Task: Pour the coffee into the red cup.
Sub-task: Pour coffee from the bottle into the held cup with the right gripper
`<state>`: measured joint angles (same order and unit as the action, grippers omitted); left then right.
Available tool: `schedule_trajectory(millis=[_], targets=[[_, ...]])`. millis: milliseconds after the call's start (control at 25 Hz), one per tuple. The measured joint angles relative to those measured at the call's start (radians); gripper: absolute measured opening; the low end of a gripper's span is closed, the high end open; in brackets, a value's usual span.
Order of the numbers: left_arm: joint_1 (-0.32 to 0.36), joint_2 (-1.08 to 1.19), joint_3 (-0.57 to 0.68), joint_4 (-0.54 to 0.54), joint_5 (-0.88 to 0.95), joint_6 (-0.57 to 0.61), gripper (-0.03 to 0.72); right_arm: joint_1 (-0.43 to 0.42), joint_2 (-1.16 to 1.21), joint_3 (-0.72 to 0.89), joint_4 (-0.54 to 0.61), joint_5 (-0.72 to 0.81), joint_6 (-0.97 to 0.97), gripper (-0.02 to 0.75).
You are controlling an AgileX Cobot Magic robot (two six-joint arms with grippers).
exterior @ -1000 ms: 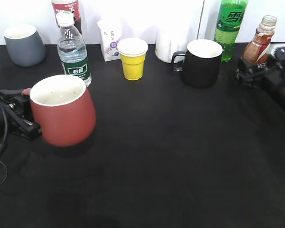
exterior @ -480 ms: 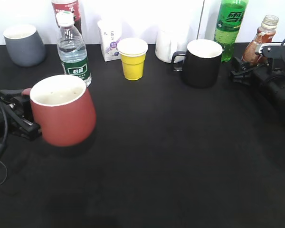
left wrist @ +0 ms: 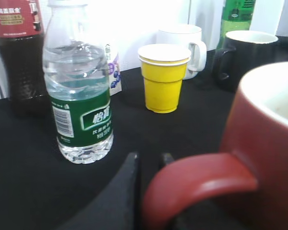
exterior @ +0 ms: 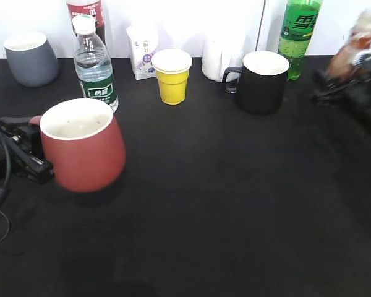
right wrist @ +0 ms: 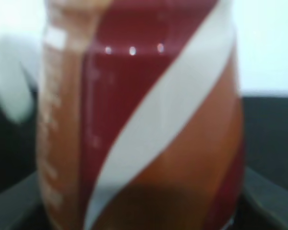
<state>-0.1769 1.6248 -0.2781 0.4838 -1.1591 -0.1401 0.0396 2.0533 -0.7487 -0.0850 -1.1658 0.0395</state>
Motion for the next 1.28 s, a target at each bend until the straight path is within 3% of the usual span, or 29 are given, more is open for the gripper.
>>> schedule_trajectory(millis=[120, 200, 440, 600, 840, 1280], targets=[[0.000, 0.000, 0.000, 0.015, 0.000, 0.000, 0.081, 0.006, -0.169, 0.146, -0.033, -0.008, -0.001, 0.534], [0.000, 0.000, 0.000, 0.049, 0.000, 0.000, 0.081, 0.056, -0.266, 0.192, -0.038, 0.024, -0.001, 0.534], [0.000, 0.000, 0.000, 0.127, 0.000, 0.000, 0.081, 0.440, -0.343, 0.171, -0.073, 0.168, -0.007, 0.534], [0.000, 0.000, 0.000, 0.130, 0.000, 0.000, 0.081, 0.593, -0.310, 0.031, -0.120, 0.240, -0.018, 0.533], [0.000, 0.000, 0.000, 0.131, 0.000, 0.000, 0.081, 0.622, -0.143, -0.128, -0.308, 0.277, -0.057, 0.533], [0.000, 0.000, 0.000, 0.196, 0.000, 0.014, 0.081, 0.622, -0.143, -0.134, -0.311, 0.277, -0.720, 0.533]])
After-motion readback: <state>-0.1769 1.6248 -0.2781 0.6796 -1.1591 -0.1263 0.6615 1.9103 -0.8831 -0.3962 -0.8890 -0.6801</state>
